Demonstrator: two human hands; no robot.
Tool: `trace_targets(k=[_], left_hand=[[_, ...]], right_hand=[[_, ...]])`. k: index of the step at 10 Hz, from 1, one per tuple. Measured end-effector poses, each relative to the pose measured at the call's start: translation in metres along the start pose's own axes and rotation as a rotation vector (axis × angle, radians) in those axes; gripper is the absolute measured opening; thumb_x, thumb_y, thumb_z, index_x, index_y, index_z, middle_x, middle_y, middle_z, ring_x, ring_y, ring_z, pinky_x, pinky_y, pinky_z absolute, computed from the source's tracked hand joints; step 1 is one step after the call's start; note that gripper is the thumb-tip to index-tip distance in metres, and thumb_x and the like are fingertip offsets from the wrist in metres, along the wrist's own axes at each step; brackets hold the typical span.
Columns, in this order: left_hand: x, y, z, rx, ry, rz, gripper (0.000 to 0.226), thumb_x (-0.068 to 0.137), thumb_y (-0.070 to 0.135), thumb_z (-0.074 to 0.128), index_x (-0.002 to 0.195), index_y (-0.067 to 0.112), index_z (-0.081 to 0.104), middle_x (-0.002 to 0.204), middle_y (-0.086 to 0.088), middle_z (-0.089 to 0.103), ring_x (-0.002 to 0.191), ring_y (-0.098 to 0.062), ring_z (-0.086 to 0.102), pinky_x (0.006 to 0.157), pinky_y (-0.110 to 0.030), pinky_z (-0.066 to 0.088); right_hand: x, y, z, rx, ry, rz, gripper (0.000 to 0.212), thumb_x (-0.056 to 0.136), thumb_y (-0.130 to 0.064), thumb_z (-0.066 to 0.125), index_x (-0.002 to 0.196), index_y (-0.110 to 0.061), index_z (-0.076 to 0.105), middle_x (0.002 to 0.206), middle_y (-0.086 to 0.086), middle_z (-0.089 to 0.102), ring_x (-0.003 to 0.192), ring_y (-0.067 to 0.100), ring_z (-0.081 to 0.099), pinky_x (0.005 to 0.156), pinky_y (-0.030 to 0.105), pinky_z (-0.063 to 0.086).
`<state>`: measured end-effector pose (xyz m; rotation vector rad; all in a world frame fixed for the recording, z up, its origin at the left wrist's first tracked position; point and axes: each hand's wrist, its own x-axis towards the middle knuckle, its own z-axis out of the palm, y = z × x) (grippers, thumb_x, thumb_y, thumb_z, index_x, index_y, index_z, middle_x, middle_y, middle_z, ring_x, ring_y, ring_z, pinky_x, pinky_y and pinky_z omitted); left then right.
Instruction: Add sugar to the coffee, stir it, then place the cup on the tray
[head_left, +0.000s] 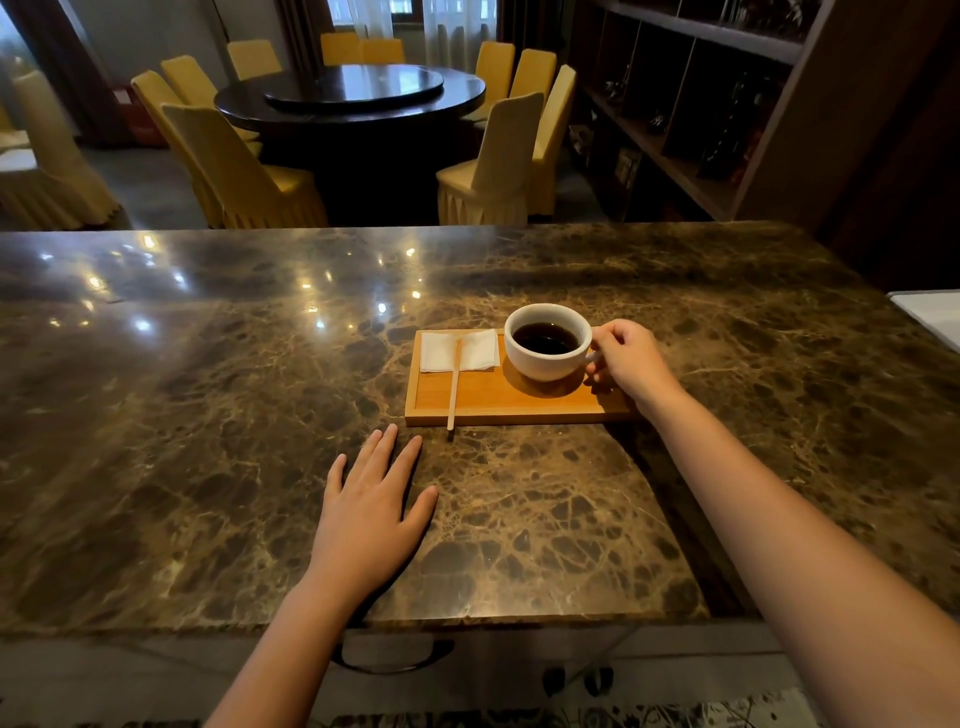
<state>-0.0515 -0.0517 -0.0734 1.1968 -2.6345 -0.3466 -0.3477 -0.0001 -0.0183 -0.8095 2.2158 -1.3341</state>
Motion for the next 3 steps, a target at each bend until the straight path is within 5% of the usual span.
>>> trace_targets(k=[2, 3], left_hand=[[0.000, -0.001, -0.001, -0.001, -0.008, 0.002, 0.073, 0.078, 0.063, 0.010, 0.142, 0.031, 0.018, 0.155, 0.001, 0.010, 0.140, -0.009, 0.000, 0.115, -0.043, -0.001], [-0.002, 0.001, 0.000, 0.005, -0.024, 0.012, 0.073, 0.078, 0.063, 0.011, 0.142, 0.031, 0.018, 0.155, 0.001, 0.011, 0.140, -0.010, 0.000, 0.115, -0.043, -0.001]], right_hand=[[-0.008, -0.004, -0.005, -0.043, 0.118, -0.054, 0.025, 0.091, -0.029, 0.052, 0.111, -0.015, 0.050, 0.102, 0.007, 0.058, 0.074, 0.014, 0.059, 0.060, 0.028, 0.051], [-0.039, 0.005, -0.017, -0.402, 0.190, -0.227, 0.022, 0.088, -0.032, 0.057, 0.103, -0.017, 0.056, 0.106, 0.003, 0.056, 0.089, 0.015, 0.054, 0.070, 0.032, 0.050]])
